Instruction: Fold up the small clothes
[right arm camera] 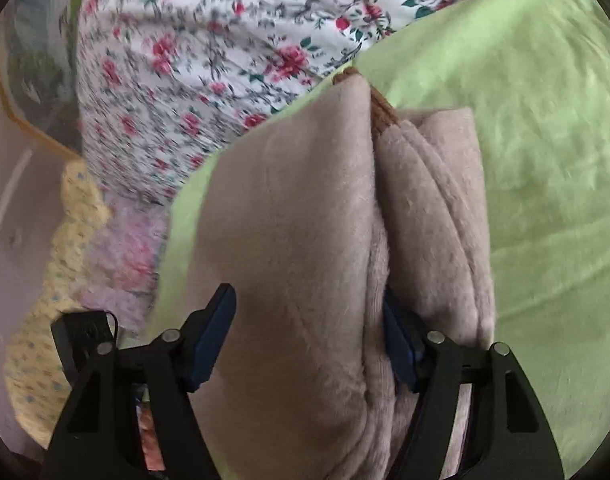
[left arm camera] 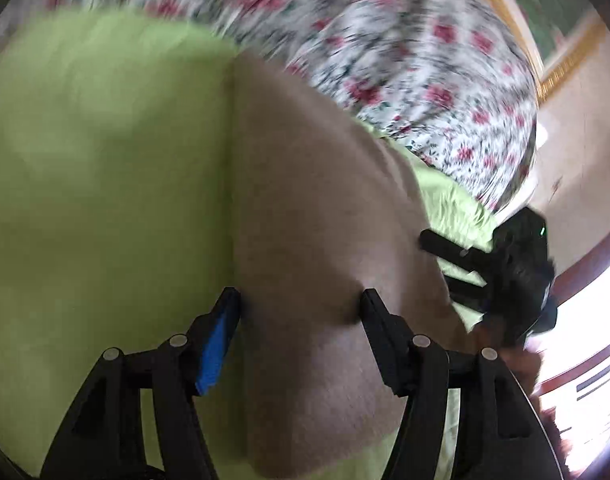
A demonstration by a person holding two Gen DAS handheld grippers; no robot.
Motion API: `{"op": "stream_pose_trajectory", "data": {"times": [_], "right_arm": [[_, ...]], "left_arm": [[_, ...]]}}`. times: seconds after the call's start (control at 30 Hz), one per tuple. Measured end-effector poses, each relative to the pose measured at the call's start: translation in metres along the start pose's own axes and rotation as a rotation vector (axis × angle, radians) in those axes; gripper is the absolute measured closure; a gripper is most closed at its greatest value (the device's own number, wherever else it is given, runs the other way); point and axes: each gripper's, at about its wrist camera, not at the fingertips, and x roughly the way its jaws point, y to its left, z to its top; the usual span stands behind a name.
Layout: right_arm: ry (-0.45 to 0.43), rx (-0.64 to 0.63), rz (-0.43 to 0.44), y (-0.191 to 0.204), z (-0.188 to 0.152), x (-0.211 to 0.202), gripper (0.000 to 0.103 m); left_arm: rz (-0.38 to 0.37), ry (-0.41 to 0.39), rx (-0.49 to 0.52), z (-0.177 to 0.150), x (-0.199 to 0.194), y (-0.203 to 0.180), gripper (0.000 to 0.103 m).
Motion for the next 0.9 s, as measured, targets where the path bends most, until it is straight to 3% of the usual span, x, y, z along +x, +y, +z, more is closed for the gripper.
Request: {"op": "stream_pose_trajectory", "data": {"times": [0.03,0.07,0.1,0.2,0.3,0.33,0.4,0.47,0.53,0.67,0.77,0.8,0.83,0.9], "right_arm": [[0.005,0.017,-0.006,-0.003,0.000,0.004,0.070],[0.009,0.034,-0.008,-0.006,0.000,0.006,0.081],[0.007,0.058,0.006,-0.009,0.000,0.004,0.083],[-0.066,0.041,0.036,0.004,0.002,-0.024,0.085],[-0.175,0.008,0.063,0.024,0.005,-0.067,0.086],[-0.202,-0.003,0.025,0.025,0.003,-0.076,0.086],[-0.181,-0.032,-0.110,0.020,-0.002,-0.069,0.086],[-0.107,-0.030,-0.177,0.004,-0.008,-0.047,0.086],[-0.105,-0.042,-0.210,-0.007,-0.014,-0.035,0.085],[-0.138,-0.019,-0.184,-0.011,-0.016,-0.041,0.084],[-0.161,-0.056,-0.208,0.001,-0.019,-0.057,0.075],[-0.177,-0.061,-0.214,0.003,-0.020,-0.062,0.062],[-0.199,-0.063,-0.217,0.006,-0.020,-0.065,0.040],[-0.206,-0.056,-0.245,0.002,-0.018,-0.068,0.024]], "left_arm": [[-0.016,0.011,-0.022,0.001,0.004,0.004,0.037],[-0.022,0.016,-0.033,0.001,0.006,0.006,0.036],[-0.022,0.015,-0.036,0.000,0.007,0.004,0.036],[-0.003,0.011,-0.014,-0.002,0.007,-0.005,0.034],[-0.041,0.027,0.007,-0.007,0.007,-0.015,0.030],[-0.046,0.033,0.016,-0.006,0.010,-0.019,0.030],[-0.010,0.049,0.041,-0.010,0.015,-0.026,0.030],[0.017,0.060,0.049,-0.013,0.021,-0.028,0.030],[0.007,0.074,0.040,-0.017,0.024,-0.026,0.030],[0.010,0.072,0.053,-0.016,0.015,-0.026,0.031],[0.032,0.049,0.074,-0.008,0.006,-0.029,0.025],[0.036,0.048,0.074,-0.005,0.005,-0.028,0.023],[0.044,0.050,0.069,-0.002,0.006,-0.026,0.021],[0.050,0.065,0.044,0.002,0.013,-0.020,0.020]]}}
